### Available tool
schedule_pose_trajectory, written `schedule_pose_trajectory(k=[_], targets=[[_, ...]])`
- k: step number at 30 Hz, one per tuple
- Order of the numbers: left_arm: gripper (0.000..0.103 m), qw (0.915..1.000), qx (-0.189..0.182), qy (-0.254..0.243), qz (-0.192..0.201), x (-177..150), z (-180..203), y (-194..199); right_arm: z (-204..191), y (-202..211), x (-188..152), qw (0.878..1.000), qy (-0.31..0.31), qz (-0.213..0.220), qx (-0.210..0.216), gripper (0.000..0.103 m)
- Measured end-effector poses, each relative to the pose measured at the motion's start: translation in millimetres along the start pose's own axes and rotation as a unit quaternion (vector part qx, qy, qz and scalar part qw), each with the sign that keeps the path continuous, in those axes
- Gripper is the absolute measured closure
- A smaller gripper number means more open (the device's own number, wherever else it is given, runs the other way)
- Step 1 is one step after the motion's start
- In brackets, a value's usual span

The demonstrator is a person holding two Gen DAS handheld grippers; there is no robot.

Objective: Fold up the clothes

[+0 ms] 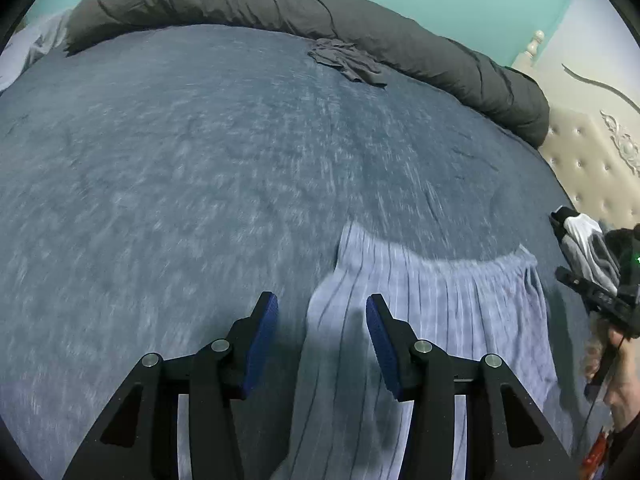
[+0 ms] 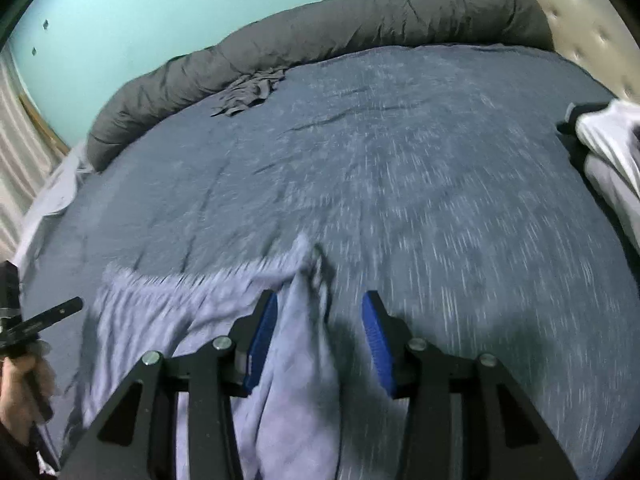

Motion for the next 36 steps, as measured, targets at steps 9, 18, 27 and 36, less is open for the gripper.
schedule_pose_trajectory(k=[9, 18, 27, 36], targets=[[0.053, 0.9992, -0.003, 0.034, -0.019, -67, 12, 32, -16, 15, -71, 0.998, 0.055, -0.020, -0.034, 0.064], [0.053, 0.9993, -0.007, 0.029, -0.021, -94, 15, 44, -14, -11, -96, 0.992, 0.079, -0.051, -0.081, 0.093], [0.053, 0.9985, -0.013, 0.051, -0.017, -97, -1, 42, -7, -4, -94, 0.993, 0.072, -0.044, -0.080, 0.103], [0.053, 0.9983, -0.016, 0.055, -0.013, -96, -2, 43, -15, -1, -97, 0.992, 0.089, -0.041, -0.079, 0.095]])
Point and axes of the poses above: each gripper's, at about its wrist camera, not at the fingertips, and y roughly against the way its jaws point, z to its right, x to its top, the point moved 4 cm from there along -y, roughly the way its jaws point, and after that the axes turned 15 degrees about -y, right-handed, at the moved point
